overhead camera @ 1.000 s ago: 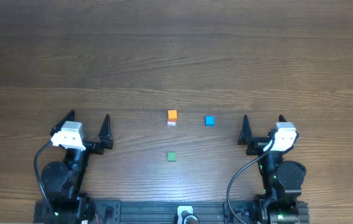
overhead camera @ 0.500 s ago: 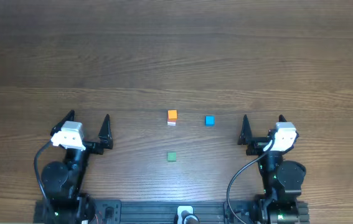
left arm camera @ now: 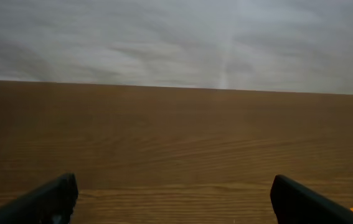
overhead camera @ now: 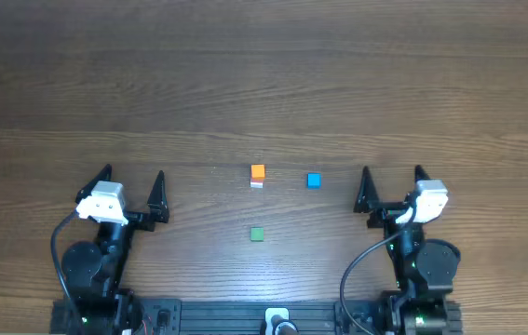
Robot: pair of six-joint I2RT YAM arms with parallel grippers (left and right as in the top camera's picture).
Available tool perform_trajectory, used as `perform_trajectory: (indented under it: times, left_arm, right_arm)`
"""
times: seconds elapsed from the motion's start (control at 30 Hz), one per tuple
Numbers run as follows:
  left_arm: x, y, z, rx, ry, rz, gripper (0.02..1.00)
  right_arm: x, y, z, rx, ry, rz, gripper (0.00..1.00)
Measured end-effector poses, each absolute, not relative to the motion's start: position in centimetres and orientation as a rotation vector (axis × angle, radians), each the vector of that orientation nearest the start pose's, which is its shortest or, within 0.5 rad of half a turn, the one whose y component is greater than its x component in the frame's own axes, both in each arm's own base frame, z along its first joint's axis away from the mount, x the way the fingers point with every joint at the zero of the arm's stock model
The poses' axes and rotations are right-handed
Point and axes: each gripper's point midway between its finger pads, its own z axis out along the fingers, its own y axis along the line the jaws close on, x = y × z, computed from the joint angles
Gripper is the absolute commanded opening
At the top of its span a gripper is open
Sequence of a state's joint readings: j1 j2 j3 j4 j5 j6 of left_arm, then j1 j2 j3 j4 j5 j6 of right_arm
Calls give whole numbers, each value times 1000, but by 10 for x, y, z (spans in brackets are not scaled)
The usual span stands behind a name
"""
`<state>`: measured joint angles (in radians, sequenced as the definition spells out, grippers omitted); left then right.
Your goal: Stack Cubes
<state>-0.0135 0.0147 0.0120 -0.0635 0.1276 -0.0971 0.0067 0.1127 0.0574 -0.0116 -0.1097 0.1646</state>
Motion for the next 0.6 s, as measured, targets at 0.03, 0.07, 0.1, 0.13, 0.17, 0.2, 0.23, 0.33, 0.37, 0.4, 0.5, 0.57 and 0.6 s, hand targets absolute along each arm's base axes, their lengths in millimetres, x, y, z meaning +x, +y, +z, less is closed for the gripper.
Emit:
perform_trajectory:
  times: [0.03, 0.07, 0.1, 0.13, 0.17, 0.2, 0.23, 0.33, 0.37, 0.4, 0.5, 0.57, 0.6]
  left_arm:
    - [245, -25, 160, 29, 1640, -189, 1000]
    - [245, -25, 161, 29, 1640, -189, 1000]
    - [245, -25, 160, 29, 1640, -189, 1000]
    - [245, -25, 161, 29, 1639, -189, 1000]
    - [245, -25, 161, 30, 1638, -189, 1000]
    - [245, -25, 161, 29, 1639, -189, 1000]
    - [245, -25, 161, 29, 1639, -189, 1000]
    - [245, -25, 161, 30, 1636, -189, 1000]
    - [245, -25, 162, 30, 1634, -189, 1000]
    - [245, -25, 162, 30, 1635, -189, 1000]
    - [245, -25, 161, 30, 1635, -189, 1000]
    - [245, -25, 161, 30, 1635, -189, 1000]
    - [245, -25, 162, 30, 1635, -189, 1000]
  right_arm:
    - [251, 27, 171, 32, 1680, 259, 993]
    - [252, 32, 169, 19, 1713, 292, 991]
    - [253, 37, 169, 6, 1748, 322, 993]
    - [254, 43, 170, -10, 1783, 357, 991]
    - [256, 48, 173, -26, 1815, 392, 991]
    - [258, 53, 178, -39, 1836, 424, 993]
    - [259, 60, 180, -53, 1874, 467, 993]
    - [262, 85, 189, -102, 2001, 609, 993]
    - [261, 94, 190, -122, 2040, 647, 993]
    - [261, 101, 191, -140, 2068, 671, 993]
    - [255, 127, 191, -215, 2171, 755, 993]
    - [250, 145, 189, -253, 2240, 802, 993]
    - [246, 153, 187, -267, 2282, 818, 993]
